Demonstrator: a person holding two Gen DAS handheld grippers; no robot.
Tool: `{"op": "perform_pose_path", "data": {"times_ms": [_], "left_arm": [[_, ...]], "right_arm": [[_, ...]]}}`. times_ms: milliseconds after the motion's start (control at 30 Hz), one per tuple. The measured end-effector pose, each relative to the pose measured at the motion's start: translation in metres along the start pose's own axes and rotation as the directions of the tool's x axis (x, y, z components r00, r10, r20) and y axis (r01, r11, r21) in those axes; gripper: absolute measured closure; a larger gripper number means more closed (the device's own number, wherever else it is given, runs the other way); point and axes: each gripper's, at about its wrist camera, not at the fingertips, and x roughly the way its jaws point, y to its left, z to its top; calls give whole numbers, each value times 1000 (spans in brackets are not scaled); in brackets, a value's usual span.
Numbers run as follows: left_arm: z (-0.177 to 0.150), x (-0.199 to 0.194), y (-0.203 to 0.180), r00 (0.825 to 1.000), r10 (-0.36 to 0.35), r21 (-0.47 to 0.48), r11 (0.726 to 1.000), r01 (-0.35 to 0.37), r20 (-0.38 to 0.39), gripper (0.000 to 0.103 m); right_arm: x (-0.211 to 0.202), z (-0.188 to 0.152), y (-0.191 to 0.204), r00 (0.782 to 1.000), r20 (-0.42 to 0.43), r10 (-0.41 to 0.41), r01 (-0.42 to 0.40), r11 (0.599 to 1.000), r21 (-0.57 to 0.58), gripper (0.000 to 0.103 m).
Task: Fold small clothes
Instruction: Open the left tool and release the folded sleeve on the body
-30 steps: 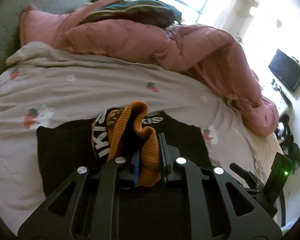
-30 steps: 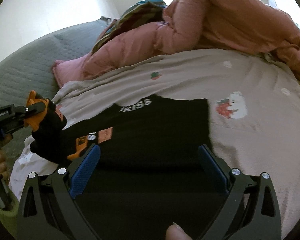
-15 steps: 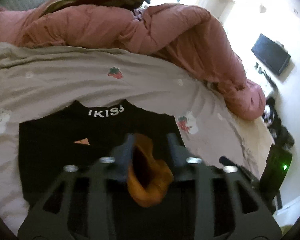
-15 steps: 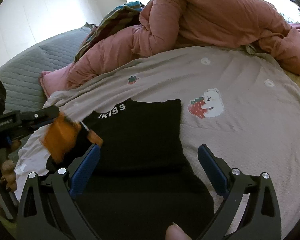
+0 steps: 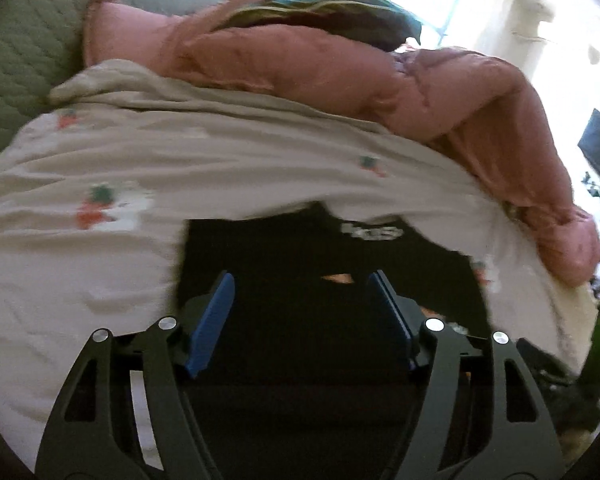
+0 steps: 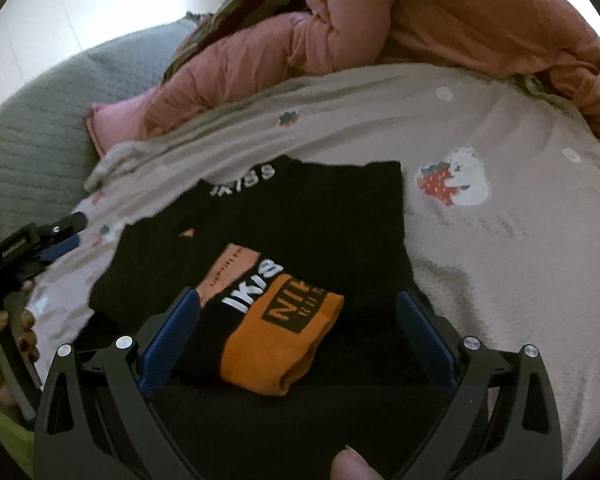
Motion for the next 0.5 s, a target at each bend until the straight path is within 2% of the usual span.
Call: {"op": "perform_pose_path", "data": {"times_ms": [33,100,233,333,367,400,433,467,500], "left_arm": [[-2,-2,4,1000,10,-3,1000,-10,13,37],[-7,-6,13,999,12,-6,1000,-12,39,31],[-15,-11,27,997,22,-13,1000,-21,67,31],[-17,-15,42,995,32,-33,999,-29,93,27],[-18,-15,48,994,32,-41,999,-28,103,27],[-19,-16,52,993,36,-46,998,-31,111,26],[-19,-17,56,993,39,-52,998,-33,115,26],[-19,-16,62,993,39,-68,997,-31,114,26],[-19,-17,68,993,32,-88,996,-22,111,26]], "right_arm": [[5,0,2,1000,-10,-12,12,1000,-10,7],[13,2,6,999,-30,-28,27,999,-28,19],[41,2,7,989,-111,-98,93,994,-48,19],[52,-4,7,987,-136,-90,85,996,-39,26],[51,-4,10,987,-131,-92,86,995,-52,33],[49,-4,14,989,-121,-87,80,995,-67,44],[46,-3,17,990,-104,-99,92,993,-76,47],[42,-1,18,991,-82,-105,98,992,-85,70],[39,2,18,995,-78,-66,60,995,-81,96]]}}
